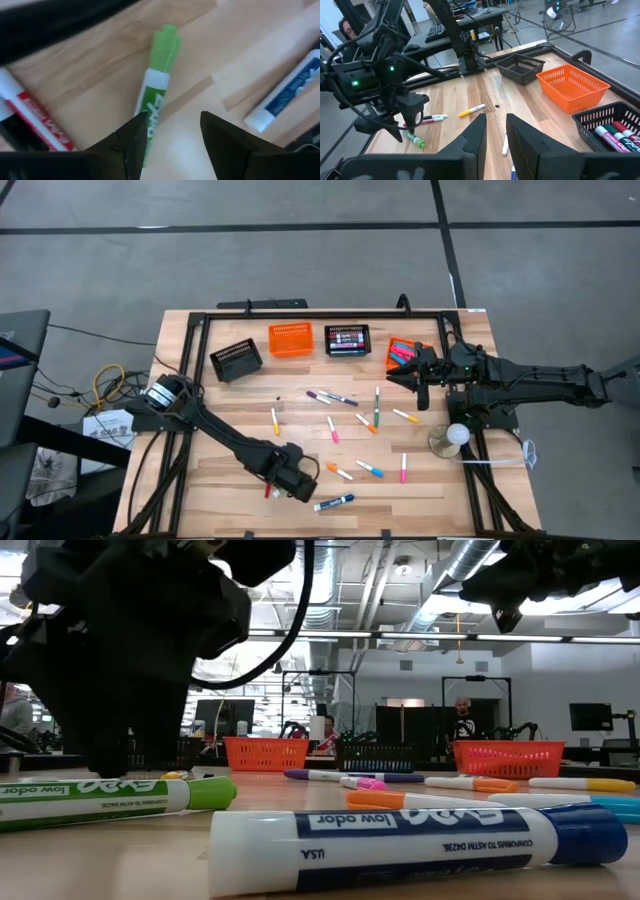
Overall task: Pick & Place Markers
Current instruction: Put the white light green marker into the middle black bin
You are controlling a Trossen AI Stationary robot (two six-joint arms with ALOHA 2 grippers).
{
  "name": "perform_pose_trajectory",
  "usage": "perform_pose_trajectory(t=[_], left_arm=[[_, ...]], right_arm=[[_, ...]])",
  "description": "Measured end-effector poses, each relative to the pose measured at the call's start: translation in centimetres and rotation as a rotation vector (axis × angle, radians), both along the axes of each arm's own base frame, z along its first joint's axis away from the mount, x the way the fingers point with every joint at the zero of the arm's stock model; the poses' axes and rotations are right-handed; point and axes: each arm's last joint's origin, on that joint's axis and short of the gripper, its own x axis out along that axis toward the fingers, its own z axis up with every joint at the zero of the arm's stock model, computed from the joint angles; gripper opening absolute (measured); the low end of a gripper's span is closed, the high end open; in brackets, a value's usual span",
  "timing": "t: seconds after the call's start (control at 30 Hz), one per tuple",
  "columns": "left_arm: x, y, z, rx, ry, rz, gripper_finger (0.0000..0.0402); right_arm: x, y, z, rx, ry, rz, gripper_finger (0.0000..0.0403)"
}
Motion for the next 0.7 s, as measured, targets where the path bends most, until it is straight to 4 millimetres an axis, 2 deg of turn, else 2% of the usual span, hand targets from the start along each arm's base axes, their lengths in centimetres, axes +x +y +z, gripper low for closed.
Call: perform_pose_trajectory(t=[0.37,0.7], left_arm=[[-0.8,0.9,-0.8,0.069,0.079,-0.014,0.0182],[-0.3,0.9,-3.3,0.118,0.128,-0.005,0.0182]], right_arm=[[0.0,0.0,0.0,0.001,0.0,0.001,0.0064],[0.0,0.0,0.0,0.001,0.0,0.001,0.0064]])
